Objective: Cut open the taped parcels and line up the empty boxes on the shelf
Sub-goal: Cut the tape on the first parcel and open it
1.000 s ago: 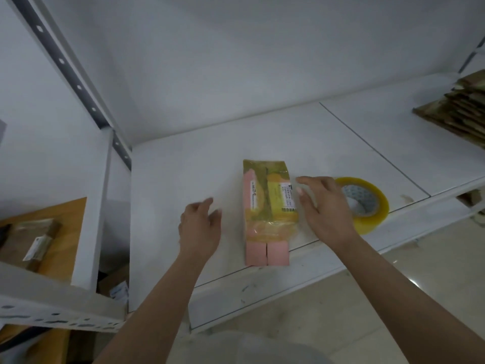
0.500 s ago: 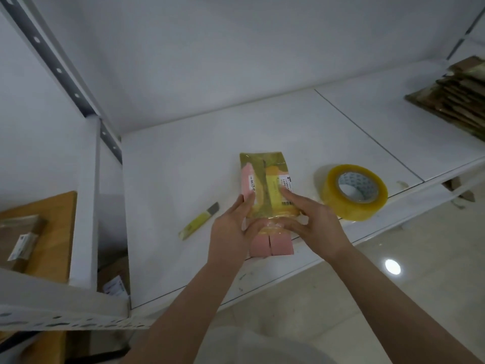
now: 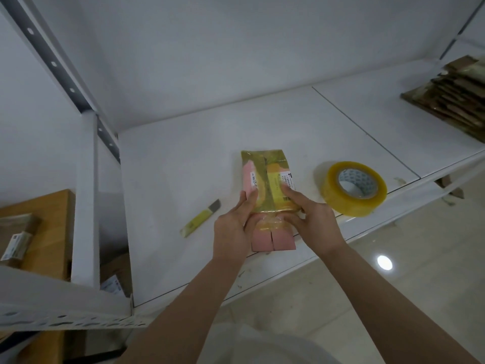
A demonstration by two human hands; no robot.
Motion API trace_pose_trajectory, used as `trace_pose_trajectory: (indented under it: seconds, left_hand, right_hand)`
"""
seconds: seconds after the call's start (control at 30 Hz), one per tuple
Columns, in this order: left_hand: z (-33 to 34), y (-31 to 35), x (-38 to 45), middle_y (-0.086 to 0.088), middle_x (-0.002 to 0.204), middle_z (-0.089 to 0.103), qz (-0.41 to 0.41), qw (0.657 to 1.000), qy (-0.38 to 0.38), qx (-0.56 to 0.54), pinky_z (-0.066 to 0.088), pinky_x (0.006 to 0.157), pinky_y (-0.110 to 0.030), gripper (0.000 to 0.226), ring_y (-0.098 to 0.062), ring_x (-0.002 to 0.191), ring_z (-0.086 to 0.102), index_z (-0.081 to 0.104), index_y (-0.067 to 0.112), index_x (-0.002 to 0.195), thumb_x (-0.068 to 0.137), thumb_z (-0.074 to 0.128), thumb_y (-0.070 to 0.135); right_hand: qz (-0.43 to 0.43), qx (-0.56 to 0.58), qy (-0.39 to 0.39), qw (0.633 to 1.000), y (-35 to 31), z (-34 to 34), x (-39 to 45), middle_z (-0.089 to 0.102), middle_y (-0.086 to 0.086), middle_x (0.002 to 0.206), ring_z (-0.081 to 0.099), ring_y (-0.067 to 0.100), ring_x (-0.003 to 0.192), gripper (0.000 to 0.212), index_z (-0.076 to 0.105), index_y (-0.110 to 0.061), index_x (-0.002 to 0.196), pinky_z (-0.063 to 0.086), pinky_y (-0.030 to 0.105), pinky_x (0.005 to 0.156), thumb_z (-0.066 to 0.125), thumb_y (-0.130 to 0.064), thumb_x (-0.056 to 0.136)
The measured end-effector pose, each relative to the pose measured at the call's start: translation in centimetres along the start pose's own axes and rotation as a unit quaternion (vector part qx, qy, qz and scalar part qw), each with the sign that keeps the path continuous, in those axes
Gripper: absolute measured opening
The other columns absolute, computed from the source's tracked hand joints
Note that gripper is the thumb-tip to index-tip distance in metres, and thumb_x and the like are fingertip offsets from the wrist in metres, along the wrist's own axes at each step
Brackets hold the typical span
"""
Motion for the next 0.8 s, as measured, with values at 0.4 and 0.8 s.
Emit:
trace_pose_trajectory:
  seconds: [0.4,0.8]
  left_hand:
    - [-5.4,4.5,2.9,0.014,0.128,0.057,-0.065,0.977,0.028,-0.201,0.039,0.088,-0.001,0.041,0.023,0.107,0.052,0.049,0.022,0.14,0.099,0.053,0.024]
    - [-3.2,7.7,3.3,0.002,0.153,0.04,0.009,0.987,-0.032,-0.155,0.033,0.116,-0.039,0.073,-0.009,0.141,0.035,0.046,0.033,0.142,0.088,0.021,0.076]
  right_hand:
    - [0.076,0.115,-0.015,0.99,-2.7,-4.4,1.2,0.065,-0.007,0.118,0.057,-0.006,0.086,0.06,0.056,-0.016,0.137,0.039,-0.004,0.077,0.078,-0.016,0.081]
    - [0.077,0.185,-0.039,0.979,-3.7,-7.0,0.2,0.074,-0.007,0.108,0.071,0.025,0.097,0.071,0.062,-0.017,0.132,0.055,0.044,0.094,0.073,-0.045,0.067]
Point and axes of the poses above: each hand's wrist, its own x-axis towards the middle knuckle, its own z-axis out of the palm, y = z × x, the point moved 8 cm from there along x, towards the middle knuckle
